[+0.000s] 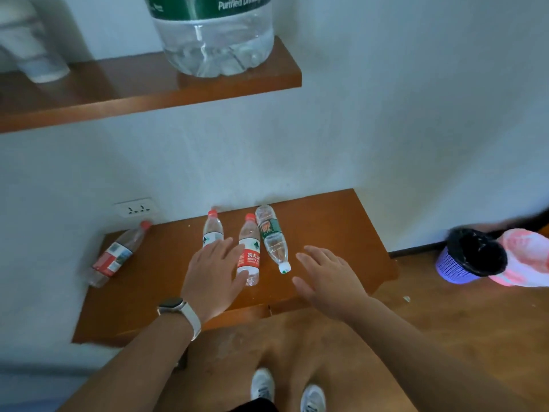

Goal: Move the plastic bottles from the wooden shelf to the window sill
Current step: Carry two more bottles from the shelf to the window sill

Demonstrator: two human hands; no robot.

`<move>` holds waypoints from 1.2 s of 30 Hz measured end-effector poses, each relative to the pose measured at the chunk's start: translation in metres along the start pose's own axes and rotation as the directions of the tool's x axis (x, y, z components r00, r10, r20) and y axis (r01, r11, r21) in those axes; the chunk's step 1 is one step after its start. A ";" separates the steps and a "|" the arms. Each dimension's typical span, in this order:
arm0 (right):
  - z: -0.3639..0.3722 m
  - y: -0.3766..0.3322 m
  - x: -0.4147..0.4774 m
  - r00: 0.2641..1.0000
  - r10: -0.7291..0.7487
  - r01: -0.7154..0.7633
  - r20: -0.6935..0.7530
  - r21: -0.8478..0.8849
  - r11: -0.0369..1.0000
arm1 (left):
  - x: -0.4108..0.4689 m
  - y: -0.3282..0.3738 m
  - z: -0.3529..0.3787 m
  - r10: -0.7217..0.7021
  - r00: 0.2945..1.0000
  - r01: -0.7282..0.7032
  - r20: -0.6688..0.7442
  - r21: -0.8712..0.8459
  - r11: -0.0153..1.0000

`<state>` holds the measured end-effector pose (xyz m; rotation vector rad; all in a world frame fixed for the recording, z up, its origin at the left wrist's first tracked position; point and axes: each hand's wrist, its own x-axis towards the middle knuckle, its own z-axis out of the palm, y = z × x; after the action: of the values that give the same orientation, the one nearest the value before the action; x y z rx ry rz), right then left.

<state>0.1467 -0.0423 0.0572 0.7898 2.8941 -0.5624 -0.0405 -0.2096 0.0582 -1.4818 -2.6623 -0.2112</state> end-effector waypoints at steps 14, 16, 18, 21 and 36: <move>0.001 -0.012 0.086 0.997 -0.059 0.062 0.045 -0.073 0.995 | 0.052 -0.034 0.048 -0.055 0.998 0.057 0.040 -0.061 0.996; -0.001 -0.012 0.099 0.995 -0.064 0.072 0.070 -0.107 0.992 | 0.062 -0.038 0.057 -0.047 0.998 0.049 0.029 -0.083 0.995; 0.000 -0.011 0.110 0.994 -0.060 0.073 0.096 -0.139 0.988 | 0.071 -0.041 0.066 -0.030 0.999 0.032 0.023 -0.102 0.994; 0.008 -0.012 0.132 0.994 -0.015 0.028 0.112 -0.120 0.992 | 0.082 -0.048 0.079 0.000 0.999 0.008 0.054 -0.136 0.991; 0.056 -0.016 0.191 0.910 0.286 -0.370 0.300 0.280 0.886 | 0.103 -0.052 0.133 -0.125 0.931 0.193 0.343 -0.171 0.966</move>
<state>-0.0268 0.0151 -0.0238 1.1329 2.3881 -1.0374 -0.1403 -0.1288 -0.0622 -1.4661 -3.1198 -0.2753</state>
